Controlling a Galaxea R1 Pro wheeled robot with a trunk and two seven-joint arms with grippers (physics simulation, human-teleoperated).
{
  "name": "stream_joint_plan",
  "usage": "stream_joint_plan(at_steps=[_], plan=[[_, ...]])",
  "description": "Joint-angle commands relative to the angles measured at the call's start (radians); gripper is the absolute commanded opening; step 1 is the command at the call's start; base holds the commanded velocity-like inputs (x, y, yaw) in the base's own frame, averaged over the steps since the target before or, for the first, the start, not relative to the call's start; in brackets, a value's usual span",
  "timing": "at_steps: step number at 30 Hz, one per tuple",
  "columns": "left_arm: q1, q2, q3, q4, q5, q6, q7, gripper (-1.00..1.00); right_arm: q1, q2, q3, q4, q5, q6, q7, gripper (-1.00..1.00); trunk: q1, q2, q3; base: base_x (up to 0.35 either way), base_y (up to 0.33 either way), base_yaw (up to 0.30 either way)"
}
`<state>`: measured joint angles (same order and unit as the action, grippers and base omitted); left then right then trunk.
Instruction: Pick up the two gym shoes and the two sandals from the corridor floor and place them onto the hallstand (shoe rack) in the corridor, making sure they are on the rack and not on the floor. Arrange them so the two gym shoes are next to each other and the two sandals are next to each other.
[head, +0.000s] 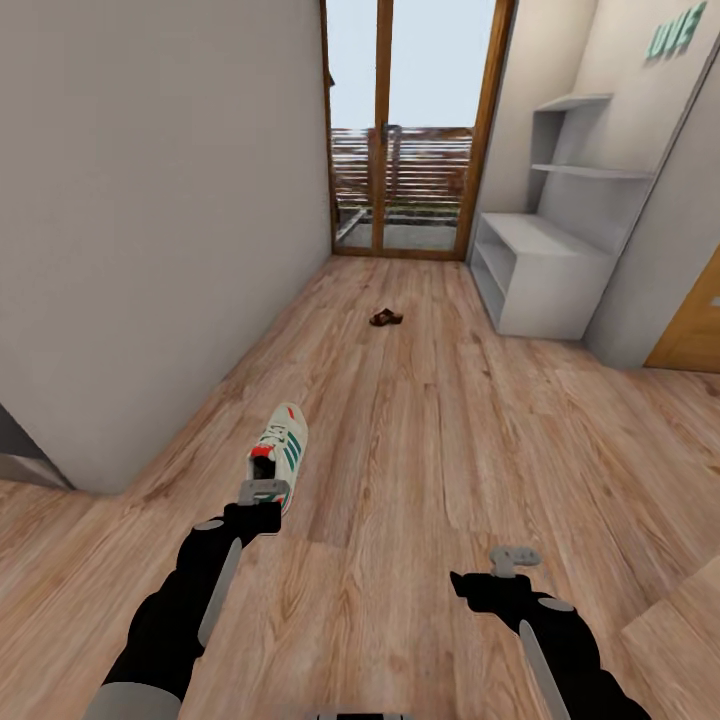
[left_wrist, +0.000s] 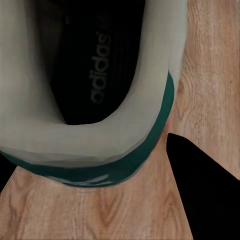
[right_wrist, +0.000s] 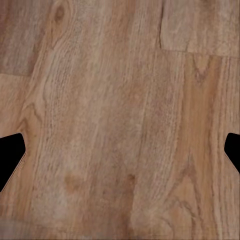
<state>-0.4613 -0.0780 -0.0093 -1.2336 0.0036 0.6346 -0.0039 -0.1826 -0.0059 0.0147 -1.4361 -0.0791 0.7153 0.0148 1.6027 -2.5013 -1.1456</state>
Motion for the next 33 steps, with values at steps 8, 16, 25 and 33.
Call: stream_joint_plan(at_steps=[8,16,25,33], plan=[[0.0,0.0,0.0,-0.001,0.001,0.005,-0.001,-1.0,0.0,-0.002,-0.001,-0.001,-0.01,0.007,-0.002,1.0,0.0,0.0,-0.001,0.347,0.0,0.0],[0.0,0.0,0.0,-0.001,0.001,0.005,-0.001,-1.0,0.0,-0.003,-0.001,-0.001,-0.011,0.009,-0.001,1.0,0.0,0.0,-0.001,0.347,0.0,0.0],[0.0,0.0,0.0,-0.001,0.0,0.005,-0.001,-1.0,0.0,-0.003,-0.001,-0.001,-0.011,0.009,-0.001,1.0,0.0,0.0,-0.001,0.347,0.0,0.0],[0.0,0.0,0.0,-0.001,0.001,0.005,-0.001,-1.0,0.0,-0.003,-0.001,-0.001,-0.011,0.009,-0.001,1.0,0.0,0.0,-0.001,0.347,0.0,0.0]])
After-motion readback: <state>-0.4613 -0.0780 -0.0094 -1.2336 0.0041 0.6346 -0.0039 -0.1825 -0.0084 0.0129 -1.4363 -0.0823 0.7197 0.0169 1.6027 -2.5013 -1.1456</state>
